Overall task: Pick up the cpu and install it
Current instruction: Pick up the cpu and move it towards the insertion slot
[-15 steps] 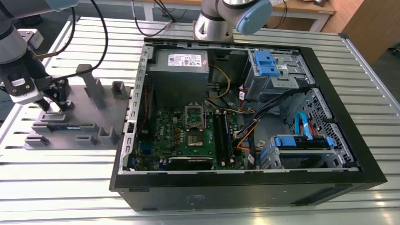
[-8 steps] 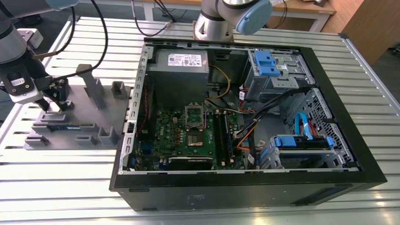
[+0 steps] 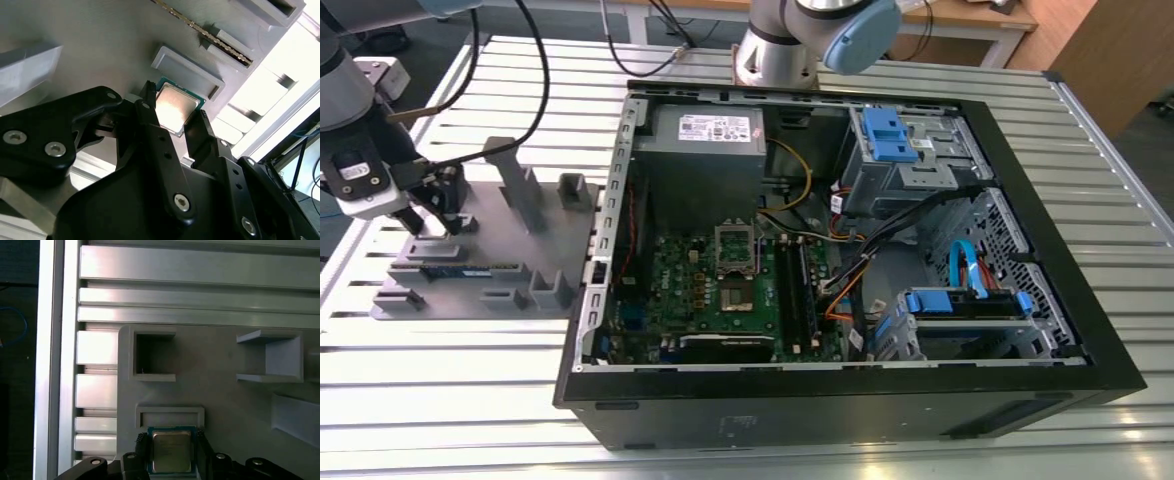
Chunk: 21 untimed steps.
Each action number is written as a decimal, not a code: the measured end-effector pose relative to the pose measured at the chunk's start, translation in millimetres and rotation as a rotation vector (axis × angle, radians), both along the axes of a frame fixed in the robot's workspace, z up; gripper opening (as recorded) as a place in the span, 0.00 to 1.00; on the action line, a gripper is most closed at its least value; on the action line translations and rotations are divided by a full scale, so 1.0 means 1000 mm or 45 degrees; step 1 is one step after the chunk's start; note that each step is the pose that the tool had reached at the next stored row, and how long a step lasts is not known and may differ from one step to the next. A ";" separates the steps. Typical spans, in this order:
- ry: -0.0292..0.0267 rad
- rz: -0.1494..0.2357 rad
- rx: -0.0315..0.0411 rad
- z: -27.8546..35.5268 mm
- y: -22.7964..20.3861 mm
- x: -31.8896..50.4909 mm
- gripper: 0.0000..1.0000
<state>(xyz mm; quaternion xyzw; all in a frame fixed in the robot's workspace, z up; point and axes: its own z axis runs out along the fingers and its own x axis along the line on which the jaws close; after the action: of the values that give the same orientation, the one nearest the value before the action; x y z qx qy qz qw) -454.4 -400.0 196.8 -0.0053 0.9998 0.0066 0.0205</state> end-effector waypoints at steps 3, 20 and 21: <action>-0.0002 0.000 0.0001 0.0055 0.0000 0.0000 0.47; -0.0002 0.000 0.0001 0.0560 0.0000 0.0000 0.47; -0.0002 0.000 0.0002 0.0582 0.0000 0.0000 0.47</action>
<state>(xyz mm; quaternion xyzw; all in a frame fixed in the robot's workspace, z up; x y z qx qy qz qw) -454.3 -400.0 255.0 -0.0053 0.9998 0.0067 0.0206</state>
